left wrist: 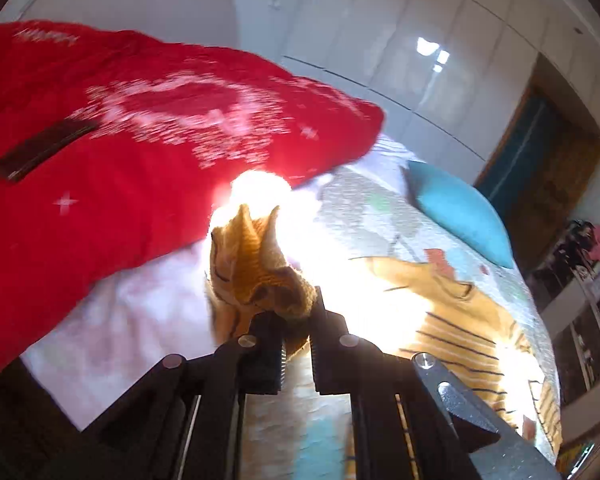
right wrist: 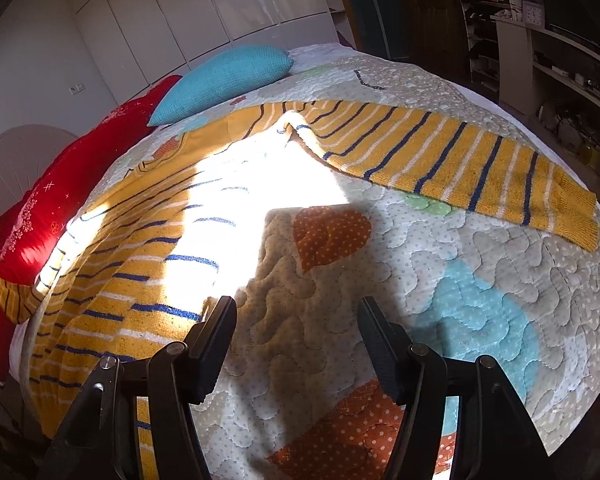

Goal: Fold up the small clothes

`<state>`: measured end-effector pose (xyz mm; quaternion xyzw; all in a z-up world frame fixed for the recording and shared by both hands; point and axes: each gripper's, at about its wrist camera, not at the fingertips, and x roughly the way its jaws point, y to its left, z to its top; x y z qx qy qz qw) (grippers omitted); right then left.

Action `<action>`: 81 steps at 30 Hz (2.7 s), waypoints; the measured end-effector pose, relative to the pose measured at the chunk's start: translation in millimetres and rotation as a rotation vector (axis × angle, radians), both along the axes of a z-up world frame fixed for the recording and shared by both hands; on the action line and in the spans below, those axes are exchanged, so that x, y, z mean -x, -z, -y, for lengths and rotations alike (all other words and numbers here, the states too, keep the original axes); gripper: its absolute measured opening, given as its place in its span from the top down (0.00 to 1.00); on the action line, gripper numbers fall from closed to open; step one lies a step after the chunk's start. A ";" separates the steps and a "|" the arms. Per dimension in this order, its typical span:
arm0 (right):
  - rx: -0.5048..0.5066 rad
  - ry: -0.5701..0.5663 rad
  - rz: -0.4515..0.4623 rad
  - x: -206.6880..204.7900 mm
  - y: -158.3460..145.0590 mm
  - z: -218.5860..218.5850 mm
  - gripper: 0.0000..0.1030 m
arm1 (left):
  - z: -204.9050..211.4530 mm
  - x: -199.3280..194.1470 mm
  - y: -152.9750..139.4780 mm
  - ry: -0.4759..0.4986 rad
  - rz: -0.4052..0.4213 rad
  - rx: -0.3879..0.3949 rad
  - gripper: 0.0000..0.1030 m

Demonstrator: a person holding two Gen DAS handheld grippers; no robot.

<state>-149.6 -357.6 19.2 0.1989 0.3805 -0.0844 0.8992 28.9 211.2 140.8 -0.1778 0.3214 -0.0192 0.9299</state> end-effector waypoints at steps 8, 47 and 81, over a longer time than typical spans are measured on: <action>-0.009 0.014 0.057 16.2 -5.4 7.0 0.34 | 225.2 -64.4 -22.5 0.426 0.007 0.055 0.91; 0.167 -0.004 -0.235 -238.8 -3.9 -33.5 0.95 | 97.7 40.8 119.5 0.158 -0.218 -0.171 0.23; 0.190 -0.623 -0.222 -363.7 -33.5 -343.4 0.65 | 124.0 73.1 161.9 0.095 0.059 -0.309 0.10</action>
